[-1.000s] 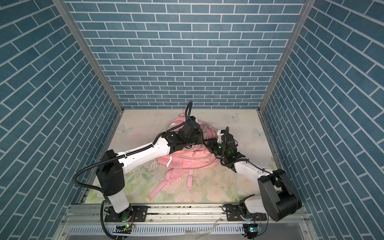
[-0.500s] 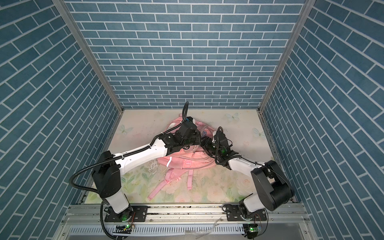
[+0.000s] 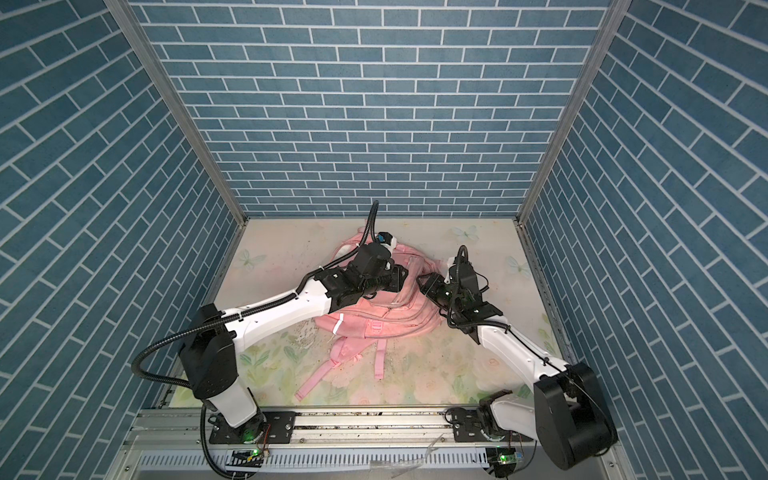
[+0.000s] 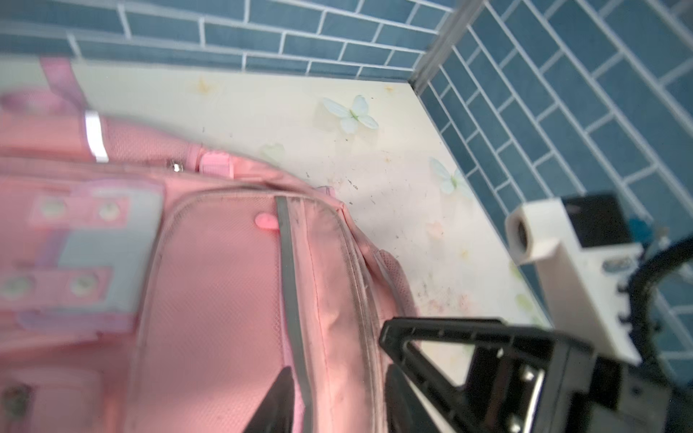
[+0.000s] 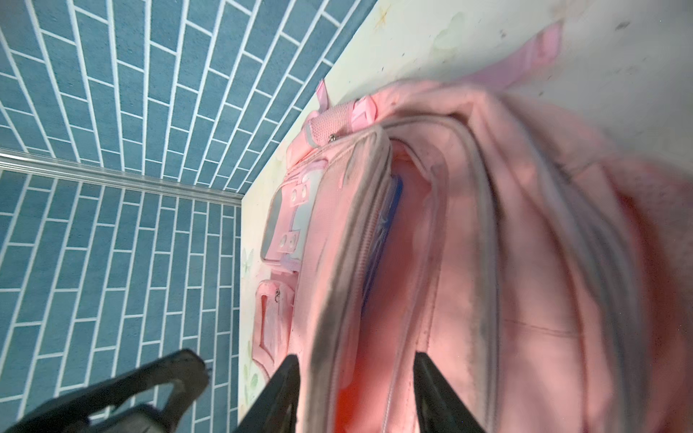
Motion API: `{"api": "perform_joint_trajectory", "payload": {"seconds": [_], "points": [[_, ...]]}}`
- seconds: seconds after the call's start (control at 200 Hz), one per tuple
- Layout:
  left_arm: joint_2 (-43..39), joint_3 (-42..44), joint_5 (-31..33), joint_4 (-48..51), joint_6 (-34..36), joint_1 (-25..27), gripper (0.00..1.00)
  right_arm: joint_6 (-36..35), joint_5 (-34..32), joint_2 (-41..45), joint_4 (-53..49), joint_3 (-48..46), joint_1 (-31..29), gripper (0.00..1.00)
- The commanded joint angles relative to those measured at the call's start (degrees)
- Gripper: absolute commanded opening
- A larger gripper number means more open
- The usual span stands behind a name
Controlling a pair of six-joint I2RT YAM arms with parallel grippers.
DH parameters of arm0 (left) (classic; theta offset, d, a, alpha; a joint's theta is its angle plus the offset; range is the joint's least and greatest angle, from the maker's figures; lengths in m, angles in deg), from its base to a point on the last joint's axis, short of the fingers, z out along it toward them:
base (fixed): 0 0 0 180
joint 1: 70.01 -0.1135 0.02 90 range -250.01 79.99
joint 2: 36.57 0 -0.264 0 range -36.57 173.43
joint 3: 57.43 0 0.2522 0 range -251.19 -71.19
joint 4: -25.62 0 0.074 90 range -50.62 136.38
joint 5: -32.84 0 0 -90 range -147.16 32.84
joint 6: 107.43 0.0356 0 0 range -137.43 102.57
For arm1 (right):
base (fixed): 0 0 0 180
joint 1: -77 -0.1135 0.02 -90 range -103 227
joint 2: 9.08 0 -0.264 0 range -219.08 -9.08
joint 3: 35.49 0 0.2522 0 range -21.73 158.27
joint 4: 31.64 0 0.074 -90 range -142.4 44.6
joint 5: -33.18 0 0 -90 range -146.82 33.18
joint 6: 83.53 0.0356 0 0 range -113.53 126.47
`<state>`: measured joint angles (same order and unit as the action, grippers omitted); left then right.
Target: Pack the student bag
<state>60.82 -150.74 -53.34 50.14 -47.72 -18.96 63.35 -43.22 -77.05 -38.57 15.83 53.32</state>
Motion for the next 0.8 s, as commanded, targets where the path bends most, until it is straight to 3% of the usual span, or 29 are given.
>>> {"api": "perform_joint_trajectory", "payload": {"seconds": [0.0, 0.15, 0.345, 0.5, 0.795], "points": [[-5.18, 0.89, 3.24, -1.00, 16.09, 0.55, 0.50, -8.56, -2.97, 4.88, -5.61, 0.74, 0.62, 0.51], [-10.11, 7.37, 3.78, -2.14, 34.21, 0.30, 0.66, -13.72, -1.50, 6.96, -10.17, 0.39, 0.88, 0.51], [-16.29, 18.49, 2.96, -4.15, 56.31, -0.23, 0.66, -17.51, 0.74, 7.55, -12.43, 1.64, 0.85, 0.48], [-20.08, 23.98, -5.70, -7.12, 63.41, -4.10, 0.66, -21.15, 9.21, 1.16, -14.21, 7.34, 0.66, 0.36], [-16.73, 28.16, -12.93, -9.50, 73.30, -6.20, 0.64, -21.76, 6.48, -6.08, -19.93, 10.32, -0.37, 0.33]]}}
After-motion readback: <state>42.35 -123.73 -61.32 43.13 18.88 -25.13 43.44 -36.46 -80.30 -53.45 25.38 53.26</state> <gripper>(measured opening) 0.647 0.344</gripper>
